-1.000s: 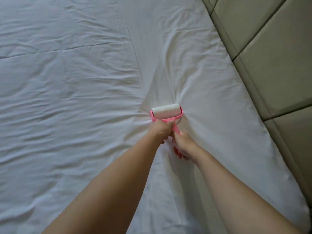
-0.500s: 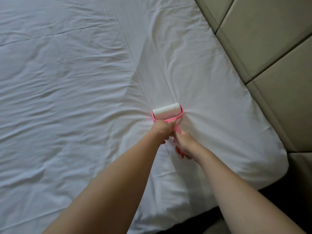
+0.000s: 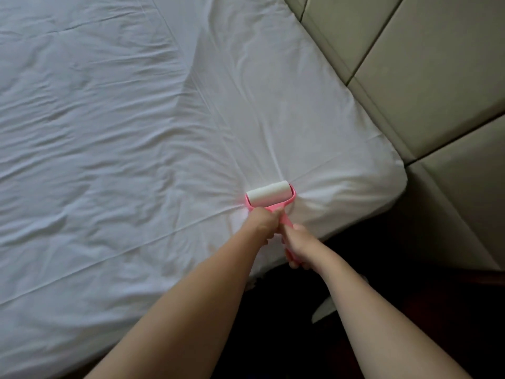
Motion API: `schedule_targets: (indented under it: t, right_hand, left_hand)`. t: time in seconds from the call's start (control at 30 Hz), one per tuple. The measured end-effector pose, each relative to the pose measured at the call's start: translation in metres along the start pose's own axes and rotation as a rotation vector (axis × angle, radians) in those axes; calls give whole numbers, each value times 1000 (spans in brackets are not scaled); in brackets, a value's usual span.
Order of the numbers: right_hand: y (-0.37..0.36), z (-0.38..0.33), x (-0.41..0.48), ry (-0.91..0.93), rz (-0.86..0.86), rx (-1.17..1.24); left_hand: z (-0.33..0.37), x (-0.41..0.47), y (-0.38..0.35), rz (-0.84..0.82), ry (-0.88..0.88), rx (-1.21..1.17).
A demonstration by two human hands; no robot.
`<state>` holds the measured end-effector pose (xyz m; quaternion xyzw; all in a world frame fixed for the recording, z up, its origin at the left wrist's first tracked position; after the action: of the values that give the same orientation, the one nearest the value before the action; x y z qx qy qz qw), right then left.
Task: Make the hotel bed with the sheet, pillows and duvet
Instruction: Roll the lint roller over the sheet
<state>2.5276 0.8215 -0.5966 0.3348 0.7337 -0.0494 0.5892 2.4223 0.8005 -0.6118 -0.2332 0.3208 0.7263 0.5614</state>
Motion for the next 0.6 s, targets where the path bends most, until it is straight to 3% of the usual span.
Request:
schedule_targets:
  t: [0.4, 0.6]
  right_hand:
    - [10, 63, -45, -54, -39, 11]
    - [22, 116, -81, -56, -37, 112]
  left_hand:
    - [-13, -51, -44, 20, 61, 82]
    - [-16, -105, -82, -52, 130, 95]
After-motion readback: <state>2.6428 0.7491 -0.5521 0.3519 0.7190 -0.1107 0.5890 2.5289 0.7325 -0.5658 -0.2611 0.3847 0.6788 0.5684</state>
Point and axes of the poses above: each hand's wrist, its own x-axis towards the middle knuckle, its own y-axis out of the back of the hand, z = x × y, the point moved 7 cm from there along x, towards the middle knuckle, and after that the axes turned 12 degrees about -y, right-handed, at the moved point
